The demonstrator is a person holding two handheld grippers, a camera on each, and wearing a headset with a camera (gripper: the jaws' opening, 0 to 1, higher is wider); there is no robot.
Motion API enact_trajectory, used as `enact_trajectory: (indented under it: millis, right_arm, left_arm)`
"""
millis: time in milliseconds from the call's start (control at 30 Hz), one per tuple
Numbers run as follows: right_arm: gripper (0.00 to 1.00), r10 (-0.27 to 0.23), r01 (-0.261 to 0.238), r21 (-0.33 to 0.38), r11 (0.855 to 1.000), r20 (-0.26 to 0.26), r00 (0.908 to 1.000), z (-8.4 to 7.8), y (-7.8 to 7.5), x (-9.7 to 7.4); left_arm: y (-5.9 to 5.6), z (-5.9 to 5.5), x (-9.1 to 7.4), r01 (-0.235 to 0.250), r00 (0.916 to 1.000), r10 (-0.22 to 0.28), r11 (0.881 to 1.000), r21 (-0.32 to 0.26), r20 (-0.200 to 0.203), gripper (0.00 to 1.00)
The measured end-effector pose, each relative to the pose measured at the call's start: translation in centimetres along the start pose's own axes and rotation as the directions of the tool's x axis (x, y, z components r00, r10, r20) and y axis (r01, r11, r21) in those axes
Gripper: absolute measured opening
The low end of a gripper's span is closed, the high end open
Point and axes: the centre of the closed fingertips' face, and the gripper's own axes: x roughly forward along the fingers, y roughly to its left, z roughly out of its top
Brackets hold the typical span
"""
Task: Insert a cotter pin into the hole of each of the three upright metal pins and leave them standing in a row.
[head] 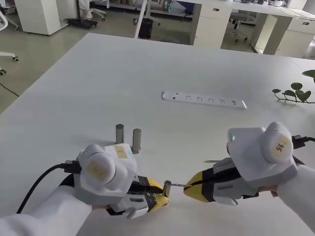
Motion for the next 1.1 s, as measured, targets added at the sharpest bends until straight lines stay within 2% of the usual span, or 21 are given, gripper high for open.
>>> enact_trajectory:
  millis: [500,900,1000,1100]
  right_arm:
    - [0.0,0.027,-0.027,-0.015,1.0,-0.023,0.9994,0.3,0.1,1.4]
    - [0.0,0.047,-0.053,-0.096,0.994,-0.06,0.9971,0.8,0.1,2.2]
    - [0.0,0.054,-0.059,-0.104,0.993,-0.056,0.997,1.1,0.1,2.2]
    - [0.02,0.032,-0.038,-0.113,0.993,-0.057,0.9978,1.1,-0.3,2.2]
  left_arm:
    - [0.0,0.0,0.0,0.0,0.9999,0.001,1.0,0.017,-0.01,0.07]
    - [-0.1,0.0,0.0,0.002,0.9999,-0.002,1.0,0.012,-0.013,0.07]
    - [-0.1,0.0,0.0,0.001,0.9999,-0.001,1.0,0.013,-0.014,0.07]
    - [-0.1,0.1,0.0,-0.001,0.9999,0.001,1.0,0.015,-0.013,0.07]
